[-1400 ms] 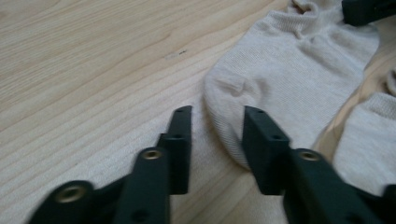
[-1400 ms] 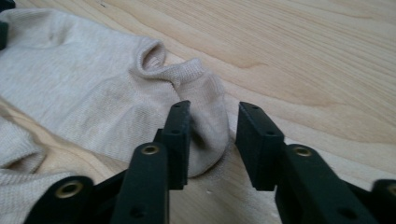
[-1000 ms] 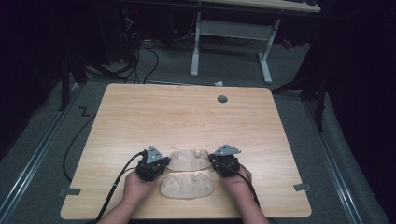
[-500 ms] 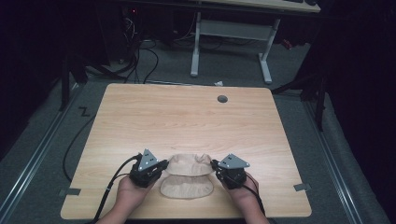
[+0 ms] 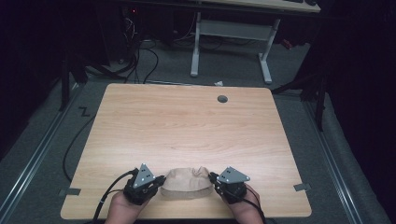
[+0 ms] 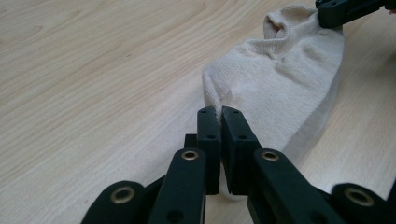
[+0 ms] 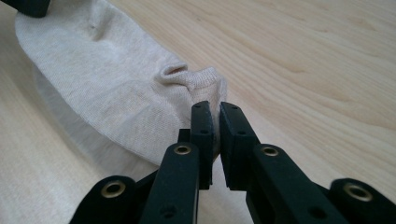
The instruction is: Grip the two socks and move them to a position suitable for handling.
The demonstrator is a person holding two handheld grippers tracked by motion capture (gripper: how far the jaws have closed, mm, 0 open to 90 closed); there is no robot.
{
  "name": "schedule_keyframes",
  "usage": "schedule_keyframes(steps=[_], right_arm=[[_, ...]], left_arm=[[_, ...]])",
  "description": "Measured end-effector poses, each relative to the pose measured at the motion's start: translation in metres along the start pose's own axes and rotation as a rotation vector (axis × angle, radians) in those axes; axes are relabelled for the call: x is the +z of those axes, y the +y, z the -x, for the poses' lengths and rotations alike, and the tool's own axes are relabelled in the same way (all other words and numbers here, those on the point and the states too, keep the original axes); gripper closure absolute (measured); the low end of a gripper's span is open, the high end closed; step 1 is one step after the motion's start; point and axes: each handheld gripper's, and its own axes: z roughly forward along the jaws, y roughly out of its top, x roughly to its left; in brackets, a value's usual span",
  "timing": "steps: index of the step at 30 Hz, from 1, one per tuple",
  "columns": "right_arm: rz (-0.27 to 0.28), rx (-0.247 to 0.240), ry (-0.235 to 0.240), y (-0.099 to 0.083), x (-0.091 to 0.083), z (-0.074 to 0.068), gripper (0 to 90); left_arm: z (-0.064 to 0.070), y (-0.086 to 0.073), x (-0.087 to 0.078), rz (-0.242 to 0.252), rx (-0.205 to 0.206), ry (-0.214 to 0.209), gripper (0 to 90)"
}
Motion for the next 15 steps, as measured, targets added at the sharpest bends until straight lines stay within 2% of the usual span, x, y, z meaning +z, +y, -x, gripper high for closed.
schedule_keyframes(steps=[7,15], right_arm=[[-0.024,0.003,0.015,-0.0058,-0.0006,-0.006,84.5],[-0.044,-0.006,0.021,-0.01,-0.0007,-0.008,84.5]], left_arm=[[0.0007,-0.0053,-0.0033,-0.009,-0.012,-0.012,86.0],[0.006,-0.0092,0.0009,-0.047,0.017,-0.006,85.2]])
